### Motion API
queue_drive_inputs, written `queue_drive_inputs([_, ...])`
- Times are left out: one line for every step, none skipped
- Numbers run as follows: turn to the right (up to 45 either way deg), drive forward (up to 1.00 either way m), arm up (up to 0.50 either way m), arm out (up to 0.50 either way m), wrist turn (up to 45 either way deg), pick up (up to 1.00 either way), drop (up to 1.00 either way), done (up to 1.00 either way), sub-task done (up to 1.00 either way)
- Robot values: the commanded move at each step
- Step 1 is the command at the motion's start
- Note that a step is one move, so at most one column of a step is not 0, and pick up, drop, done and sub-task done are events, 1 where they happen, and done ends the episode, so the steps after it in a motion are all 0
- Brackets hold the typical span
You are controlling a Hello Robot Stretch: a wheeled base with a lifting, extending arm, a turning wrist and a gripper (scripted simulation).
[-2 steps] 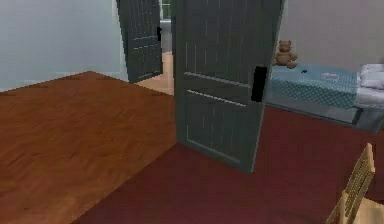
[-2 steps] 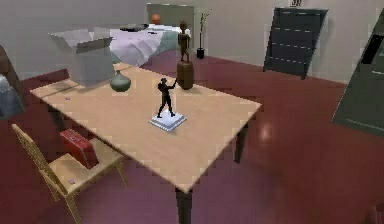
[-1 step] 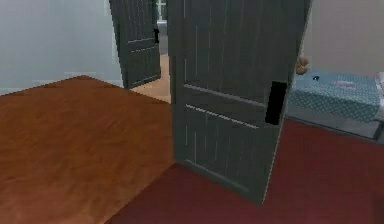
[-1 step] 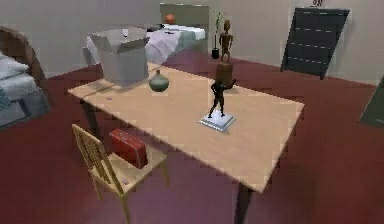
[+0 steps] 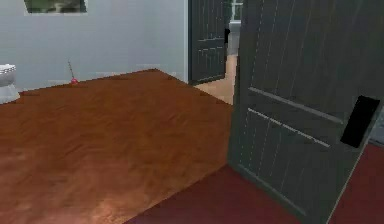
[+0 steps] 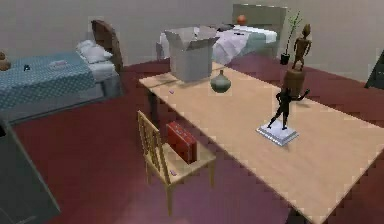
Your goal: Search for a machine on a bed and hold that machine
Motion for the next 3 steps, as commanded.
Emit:
queue_drive_inputs([0.0, 1.00, 0.00, 0.00, 0.0, 0.00, 0.00, 0.00, 0.00])
queue_drive_inputs([0.0, 0.45, 0.00, 0.00, 0.0, 0.00, 0.00, 0.00, 0.00])
queue_drive_inputs([-6.0, 0.00, 0.00, 0.00, 0.0, 0.00, 0.00, 0.00, 0.00])
